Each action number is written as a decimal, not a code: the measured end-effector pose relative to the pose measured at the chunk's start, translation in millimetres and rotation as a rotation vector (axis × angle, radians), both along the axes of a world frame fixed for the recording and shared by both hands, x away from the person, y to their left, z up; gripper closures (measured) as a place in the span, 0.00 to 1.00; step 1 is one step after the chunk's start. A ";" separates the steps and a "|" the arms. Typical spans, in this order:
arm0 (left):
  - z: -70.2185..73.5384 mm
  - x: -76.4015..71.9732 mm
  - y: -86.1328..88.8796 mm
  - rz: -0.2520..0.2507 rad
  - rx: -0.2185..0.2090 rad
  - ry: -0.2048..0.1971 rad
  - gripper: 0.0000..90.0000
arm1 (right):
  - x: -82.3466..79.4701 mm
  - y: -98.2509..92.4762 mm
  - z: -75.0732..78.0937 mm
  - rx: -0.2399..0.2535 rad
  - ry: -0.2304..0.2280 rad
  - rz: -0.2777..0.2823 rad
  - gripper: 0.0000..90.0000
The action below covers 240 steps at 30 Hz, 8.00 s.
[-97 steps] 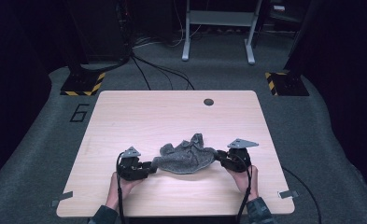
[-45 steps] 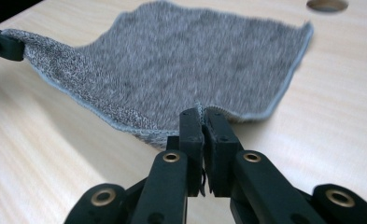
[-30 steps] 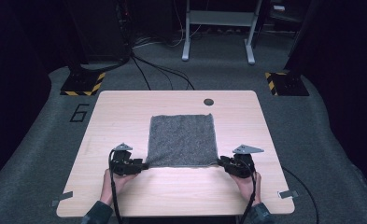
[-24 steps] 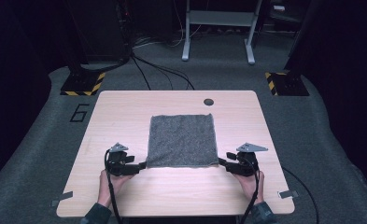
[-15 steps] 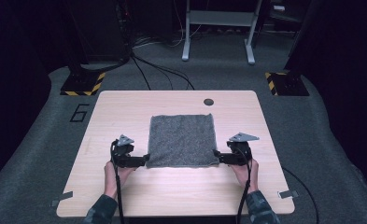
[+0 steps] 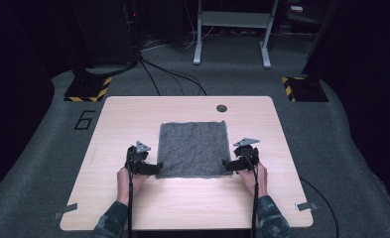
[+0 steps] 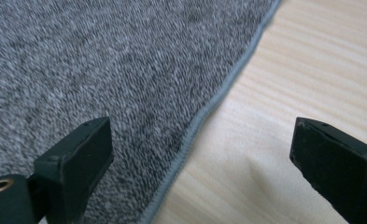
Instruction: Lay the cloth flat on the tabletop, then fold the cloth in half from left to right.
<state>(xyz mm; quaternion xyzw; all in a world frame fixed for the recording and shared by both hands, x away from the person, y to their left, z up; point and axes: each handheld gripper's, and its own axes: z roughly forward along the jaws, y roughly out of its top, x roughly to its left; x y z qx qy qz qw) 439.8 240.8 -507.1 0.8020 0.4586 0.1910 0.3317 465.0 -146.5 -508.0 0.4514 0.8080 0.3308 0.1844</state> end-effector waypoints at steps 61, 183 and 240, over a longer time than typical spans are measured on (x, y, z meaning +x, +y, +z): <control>17.2 -17.0 10.5 -0.023 -0.058 0.037 0.12 | -77.2 13.6 17.3 0.032 -0.032 0.128 0.08; 80.6 133.6 -16.2 -0.046 0.103 0.062 0.98 | -109.9 216.3 53.1 0.143 -0.138 0.505 0.96; 92.1 159.7 -108.7 -0.090 0.208 0.123 0.95 | -109.4 128.2 49.6 0.161 -0.133 0.361 0.95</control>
